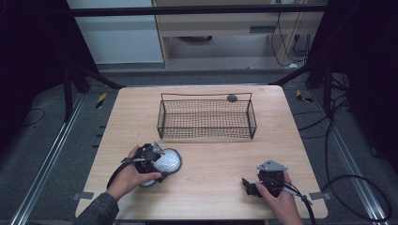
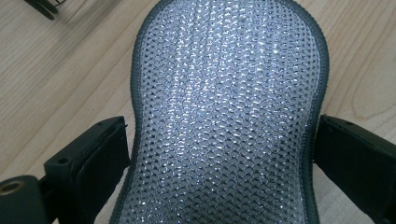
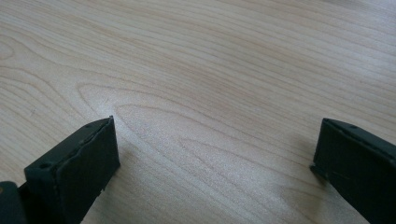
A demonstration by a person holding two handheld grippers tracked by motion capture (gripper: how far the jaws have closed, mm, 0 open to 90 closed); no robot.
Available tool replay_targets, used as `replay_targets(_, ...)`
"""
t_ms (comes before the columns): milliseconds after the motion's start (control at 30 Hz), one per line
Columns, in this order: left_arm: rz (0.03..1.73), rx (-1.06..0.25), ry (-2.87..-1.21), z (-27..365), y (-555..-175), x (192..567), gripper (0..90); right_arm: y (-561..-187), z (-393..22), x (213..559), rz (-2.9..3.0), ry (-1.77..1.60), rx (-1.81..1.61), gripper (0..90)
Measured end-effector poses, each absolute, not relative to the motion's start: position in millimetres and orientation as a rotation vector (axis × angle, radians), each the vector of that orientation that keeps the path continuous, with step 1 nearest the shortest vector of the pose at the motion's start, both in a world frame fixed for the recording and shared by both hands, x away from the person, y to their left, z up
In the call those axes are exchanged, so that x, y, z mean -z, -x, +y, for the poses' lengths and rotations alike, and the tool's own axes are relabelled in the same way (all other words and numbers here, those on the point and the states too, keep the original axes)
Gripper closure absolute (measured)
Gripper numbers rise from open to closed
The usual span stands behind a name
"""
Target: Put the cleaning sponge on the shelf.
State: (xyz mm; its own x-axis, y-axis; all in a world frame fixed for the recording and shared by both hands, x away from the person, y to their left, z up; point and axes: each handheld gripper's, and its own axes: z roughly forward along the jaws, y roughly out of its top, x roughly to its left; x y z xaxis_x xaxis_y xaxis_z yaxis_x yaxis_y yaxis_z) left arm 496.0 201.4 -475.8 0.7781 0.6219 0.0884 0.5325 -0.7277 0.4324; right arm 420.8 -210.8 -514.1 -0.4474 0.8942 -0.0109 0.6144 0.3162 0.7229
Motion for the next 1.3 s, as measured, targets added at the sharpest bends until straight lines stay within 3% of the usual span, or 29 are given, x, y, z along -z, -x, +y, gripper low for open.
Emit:
replay_targets(600, 0.924, -0.239, -2.57, 204, -505, 485, 1.2, -420, -211, 514, 2.179, -1.339, -0.925, 0.4)
replay_targets(1300, 0.748, -0.474, -2.529, 186, -487, 437, 5.9, -420, -211, 514, 2.179, -1.338, -0.925, 0.4)
